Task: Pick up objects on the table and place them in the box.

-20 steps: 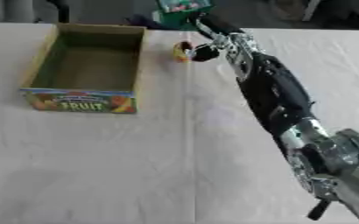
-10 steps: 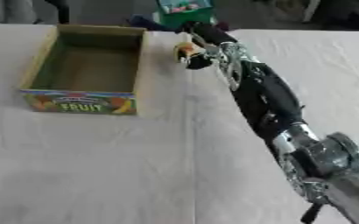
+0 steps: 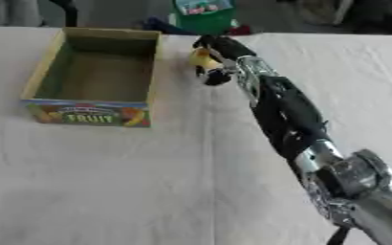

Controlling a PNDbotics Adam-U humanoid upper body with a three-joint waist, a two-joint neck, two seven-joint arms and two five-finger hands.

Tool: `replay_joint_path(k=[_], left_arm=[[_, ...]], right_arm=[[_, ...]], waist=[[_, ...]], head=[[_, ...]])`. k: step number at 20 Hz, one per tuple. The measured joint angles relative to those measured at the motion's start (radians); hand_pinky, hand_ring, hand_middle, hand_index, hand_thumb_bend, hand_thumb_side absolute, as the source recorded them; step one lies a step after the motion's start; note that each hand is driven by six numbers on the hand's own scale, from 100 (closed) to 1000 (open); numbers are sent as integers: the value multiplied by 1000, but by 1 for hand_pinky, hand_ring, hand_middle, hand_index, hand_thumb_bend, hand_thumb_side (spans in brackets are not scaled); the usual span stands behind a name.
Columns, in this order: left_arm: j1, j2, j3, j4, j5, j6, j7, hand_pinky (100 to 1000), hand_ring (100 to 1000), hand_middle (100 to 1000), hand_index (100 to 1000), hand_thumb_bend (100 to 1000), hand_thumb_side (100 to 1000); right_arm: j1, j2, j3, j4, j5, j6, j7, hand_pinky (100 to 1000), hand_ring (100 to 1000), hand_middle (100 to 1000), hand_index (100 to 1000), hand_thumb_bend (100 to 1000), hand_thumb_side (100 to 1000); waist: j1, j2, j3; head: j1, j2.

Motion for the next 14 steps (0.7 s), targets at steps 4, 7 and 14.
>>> replay_joint_path(k=[4, 7, 14], left_arm=[[-3, 0, 0, 0, 0, 0, 0, 466, 485, 451, 666, 100, 785], [-3, 0, 0, 0, 0, 0, 0, 466, 485, 451, 666, 100, 785], [-3, 0, 0, 0, 0, 0, 0, 466, 486, 452, 666, 100, 786]], right_arm=[[1, 3, 0, 3, 30, 25, -30, 748, 746, 780, 872, 100, 235], [4, 3, 0, 4, 41, 27, -52, 651, 641, 677, 819, 100, 228], [10, 3, -1, 4, 56, 17, -138, 431, 327, 322, 462, 100, 171]], waist=[[0, 1, 4], [1, 2, 4], [3, 2, 3]], head=[[-1, -6], [-1, -6], [-1, -7]])
